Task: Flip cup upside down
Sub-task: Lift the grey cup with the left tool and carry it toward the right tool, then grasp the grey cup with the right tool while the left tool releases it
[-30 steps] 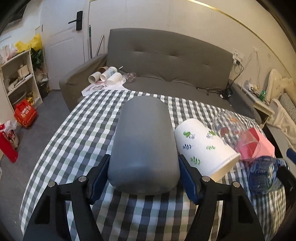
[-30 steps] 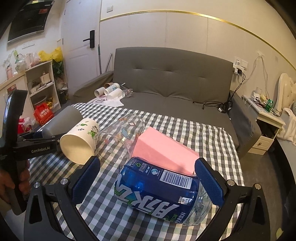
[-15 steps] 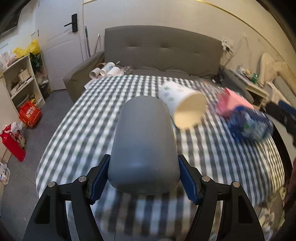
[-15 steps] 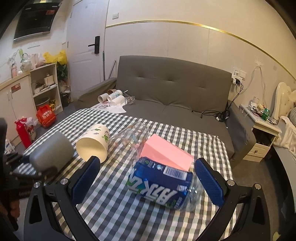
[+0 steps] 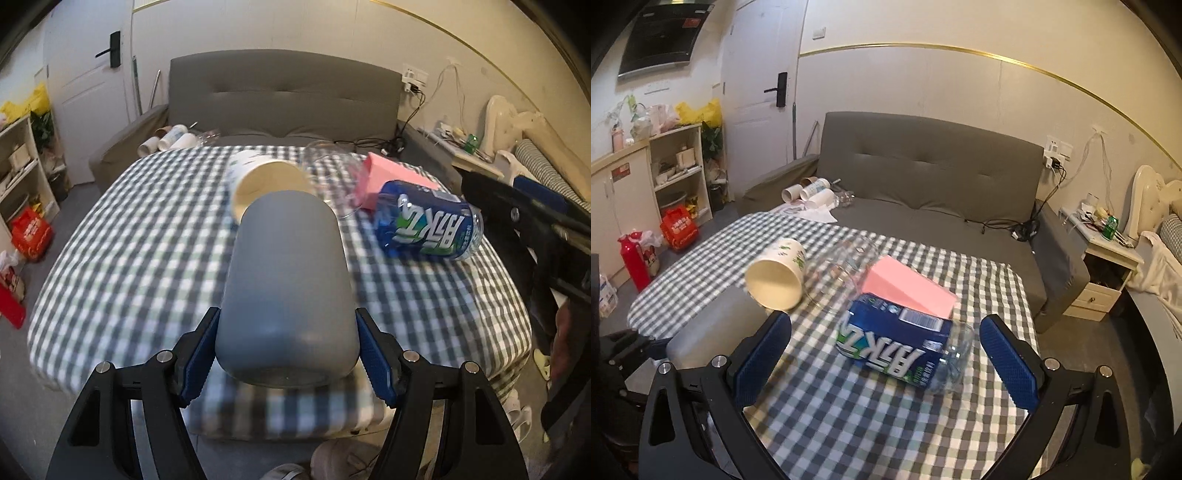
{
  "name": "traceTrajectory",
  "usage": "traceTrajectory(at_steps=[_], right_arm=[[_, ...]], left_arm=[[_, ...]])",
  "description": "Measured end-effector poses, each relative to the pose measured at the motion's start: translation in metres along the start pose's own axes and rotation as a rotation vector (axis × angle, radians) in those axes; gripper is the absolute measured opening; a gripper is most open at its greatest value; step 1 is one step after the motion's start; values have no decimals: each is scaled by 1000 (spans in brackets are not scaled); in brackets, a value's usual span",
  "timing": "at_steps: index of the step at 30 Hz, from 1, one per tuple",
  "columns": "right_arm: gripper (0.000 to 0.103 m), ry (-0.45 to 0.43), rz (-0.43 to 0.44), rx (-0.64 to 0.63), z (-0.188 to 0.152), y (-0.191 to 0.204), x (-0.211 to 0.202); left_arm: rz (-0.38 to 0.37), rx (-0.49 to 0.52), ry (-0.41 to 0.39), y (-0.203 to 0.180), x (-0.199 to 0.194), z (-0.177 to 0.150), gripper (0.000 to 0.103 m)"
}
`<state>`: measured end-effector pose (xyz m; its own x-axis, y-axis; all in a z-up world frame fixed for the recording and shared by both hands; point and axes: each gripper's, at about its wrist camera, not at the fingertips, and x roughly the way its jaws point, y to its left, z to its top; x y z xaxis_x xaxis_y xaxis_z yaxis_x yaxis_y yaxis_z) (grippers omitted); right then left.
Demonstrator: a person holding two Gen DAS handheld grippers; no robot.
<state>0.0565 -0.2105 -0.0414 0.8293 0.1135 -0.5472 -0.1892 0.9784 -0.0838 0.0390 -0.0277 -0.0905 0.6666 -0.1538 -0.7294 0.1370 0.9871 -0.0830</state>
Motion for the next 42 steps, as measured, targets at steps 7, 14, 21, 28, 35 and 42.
traceTrajectory(at_steps=[7,14,21,28,35,42], right_arm=[[103,36,-20,22,-7,-16,10],[103,32,-8,51,-5,-14,6],[103,28,57,75,-5,19,-6],[103,75,125,13,-10,70,3],[103,157,193,55,-20,100,32],[103,228,186,83,-28,112,59]], left_arm=[[-12,-19,-25,-8,17,6,83],[-13,89,-57,-18,6,-4,92],[26,112,-152,13,-33,-17,94],[189,-46,-236,91,-63,-16,103],[260,-185,-233,141,-66,0,103],[252,-241,-223,145,-59,1,103]])
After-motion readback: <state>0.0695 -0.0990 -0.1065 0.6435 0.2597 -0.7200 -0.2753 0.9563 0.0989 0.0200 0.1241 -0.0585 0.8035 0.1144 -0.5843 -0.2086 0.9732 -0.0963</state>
